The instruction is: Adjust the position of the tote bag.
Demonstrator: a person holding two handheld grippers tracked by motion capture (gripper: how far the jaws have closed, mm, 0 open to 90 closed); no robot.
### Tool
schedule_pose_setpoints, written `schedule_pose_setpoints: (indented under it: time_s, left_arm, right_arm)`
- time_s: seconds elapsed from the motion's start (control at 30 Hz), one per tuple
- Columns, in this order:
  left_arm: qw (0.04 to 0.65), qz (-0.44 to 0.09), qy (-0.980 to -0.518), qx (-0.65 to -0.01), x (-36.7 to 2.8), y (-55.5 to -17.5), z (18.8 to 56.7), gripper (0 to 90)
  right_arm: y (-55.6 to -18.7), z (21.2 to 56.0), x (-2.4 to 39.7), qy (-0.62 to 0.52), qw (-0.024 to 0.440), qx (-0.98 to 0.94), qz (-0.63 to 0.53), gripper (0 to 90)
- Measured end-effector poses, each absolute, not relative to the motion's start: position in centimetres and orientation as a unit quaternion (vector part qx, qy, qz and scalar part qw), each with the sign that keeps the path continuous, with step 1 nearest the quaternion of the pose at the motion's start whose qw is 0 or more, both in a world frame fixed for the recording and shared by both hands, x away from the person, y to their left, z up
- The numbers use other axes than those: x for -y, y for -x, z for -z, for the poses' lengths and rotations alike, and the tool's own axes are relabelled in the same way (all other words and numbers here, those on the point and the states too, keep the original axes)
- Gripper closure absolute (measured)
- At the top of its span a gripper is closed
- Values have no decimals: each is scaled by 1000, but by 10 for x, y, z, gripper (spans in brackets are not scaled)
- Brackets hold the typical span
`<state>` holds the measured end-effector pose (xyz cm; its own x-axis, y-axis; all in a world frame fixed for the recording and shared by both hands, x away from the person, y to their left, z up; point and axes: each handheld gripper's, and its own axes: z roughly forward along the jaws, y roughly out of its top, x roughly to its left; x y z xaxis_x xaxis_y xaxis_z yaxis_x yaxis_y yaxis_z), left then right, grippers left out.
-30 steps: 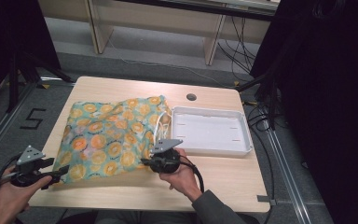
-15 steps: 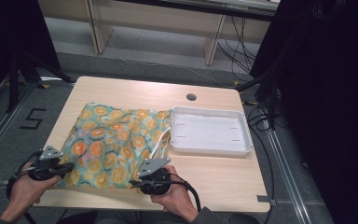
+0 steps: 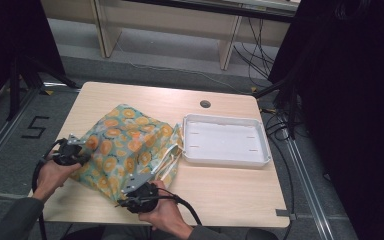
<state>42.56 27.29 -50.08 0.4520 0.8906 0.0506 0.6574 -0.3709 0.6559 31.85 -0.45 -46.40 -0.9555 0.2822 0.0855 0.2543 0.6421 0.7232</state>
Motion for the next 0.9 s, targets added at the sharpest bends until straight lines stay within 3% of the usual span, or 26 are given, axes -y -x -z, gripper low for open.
schedule_pose_setpoints:
  time_s: [0.27,0.47,0.5,0.53,0.63,0.7,0.87,0.9]
  left_arm:
    - [277,-191,-816,-470,-277,-468,503,896]
    - [290,-184,-812,-472,-278,-477,499,890]
    - [305,-195,-799,-481,-281,-475,497,871]
    - [306,-191,-793,-491,-284,-472,492,845]
    - [324,-196,-785,-490,-289,-456,475,786]
    - [331,-202,-791,-474,-292,-440,457,699]
    - [378,-184,-790,-445,-283,-393,428,560]
    - [381,-175,-793,-441,-280,-385,427,480]
  right_arm:
    - [-330,470,-42,-157,5,-903,-401,823]
    - [-334,472,-57,-168,-7,-898,-406,749]
    - [-333,470,-57,-166,-15,-902,-399,633]
    - [-331,467,-54,-166,-20,-907,-388,581]
    - [-324,456,-42,-160,-7,-911,-379,489]
    - [-320,446,-30,-159,-18,-914,-374,431]
    - [-316,428,11,-170,-12,-903,-395,425]
    - [-318,423,30,-191,-3,-897,-400,432]
